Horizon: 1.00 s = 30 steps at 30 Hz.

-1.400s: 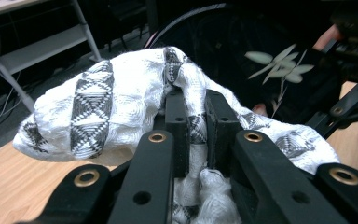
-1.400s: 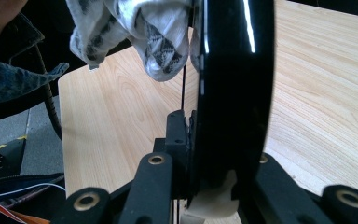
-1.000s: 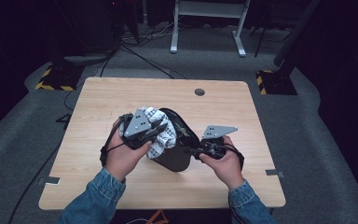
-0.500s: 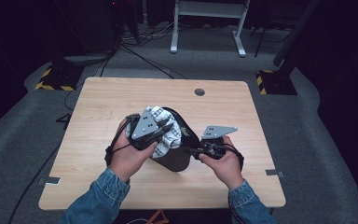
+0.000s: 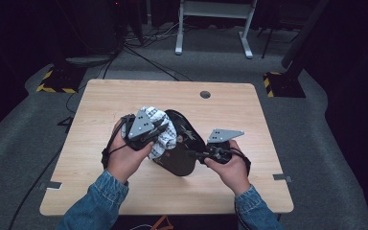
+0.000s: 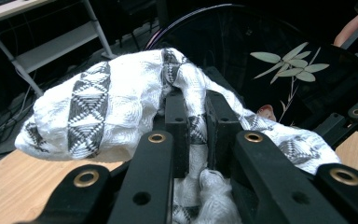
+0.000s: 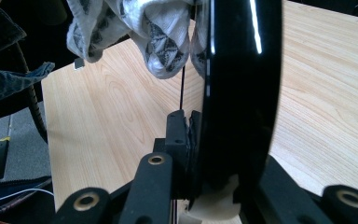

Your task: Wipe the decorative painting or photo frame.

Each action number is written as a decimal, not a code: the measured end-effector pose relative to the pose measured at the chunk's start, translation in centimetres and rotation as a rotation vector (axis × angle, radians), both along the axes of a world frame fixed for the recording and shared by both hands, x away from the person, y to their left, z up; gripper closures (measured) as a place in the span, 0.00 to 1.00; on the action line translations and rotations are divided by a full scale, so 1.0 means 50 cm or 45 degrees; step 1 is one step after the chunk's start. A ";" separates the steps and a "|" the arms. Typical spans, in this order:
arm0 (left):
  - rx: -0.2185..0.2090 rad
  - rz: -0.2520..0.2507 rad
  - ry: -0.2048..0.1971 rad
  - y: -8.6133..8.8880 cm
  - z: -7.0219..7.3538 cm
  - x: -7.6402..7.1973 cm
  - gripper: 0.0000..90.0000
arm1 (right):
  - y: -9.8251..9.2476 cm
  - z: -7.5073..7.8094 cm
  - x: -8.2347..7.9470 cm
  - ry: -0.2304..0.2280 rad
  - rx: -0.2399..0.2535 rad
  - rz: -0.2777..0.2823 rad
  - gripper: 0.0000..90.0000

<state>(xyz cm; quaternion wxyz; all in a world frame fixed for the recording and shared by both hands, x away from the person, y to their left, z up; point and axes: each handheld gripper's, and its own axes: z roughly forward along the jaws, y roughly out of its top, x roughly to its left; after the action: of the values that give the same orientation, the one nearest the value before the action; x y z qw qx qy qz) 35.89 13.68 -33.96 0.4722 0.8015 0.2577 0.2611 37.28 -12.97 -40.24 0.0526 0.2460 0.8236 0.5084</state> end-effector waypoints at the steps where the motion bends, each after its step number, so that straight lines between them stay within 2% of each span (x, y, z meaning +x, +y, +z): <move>1: 0.004 -0.003 -0.002 -0.003 0.003 0.000 0.91 | 0.000 0.000 0.000 0.001 0.000 0.000 0.89; 5: 0.017 -0.017 -0.010 -0.017 0.012 0.001 0.91 | -0.001 0.000 0.002 0.003 -0.001 -0.004 0.89; 10: 0.004 -0.062 -0.039 -0.039 0.032 -0.005 0.91 | 0.001 0.001 0.001 -0.003 -0.014 -0.006 0.89; 14: 0.000 -0.071 -0.055 -0.048 0.037 -0.009 0.90 | 0.002 0.001 0.000 -0.004 -0.016 -0.008 0.89; 20: -0.010 -0.058 -0.057 -0.037 0.033 -0.006 0.91 | 0.003 0.002 -0.001 -0.012 -0.018 -0.008 0.89; 23: -0.028 -0.026 -0.053 -0.021 0.028 0.003 0.91 | 0.002 0.002 0.000 -0.009 -0.018 -0.005 0.89; 30: -0.037 0.001 -0.045 -0.006 0.022 0.011 0.91 | -0.002 0.003 0.001 -0.005 -0.019 -0.003 0.89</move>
<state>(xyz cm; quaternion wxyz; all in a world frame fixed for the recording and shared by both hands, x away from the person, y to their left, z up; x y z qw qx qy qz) 36.44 13.40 -32.86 0.4880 0.7898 0.2536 0.2717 37.31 -13.06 -40.09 0.0568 0.2458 0.8270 0.5025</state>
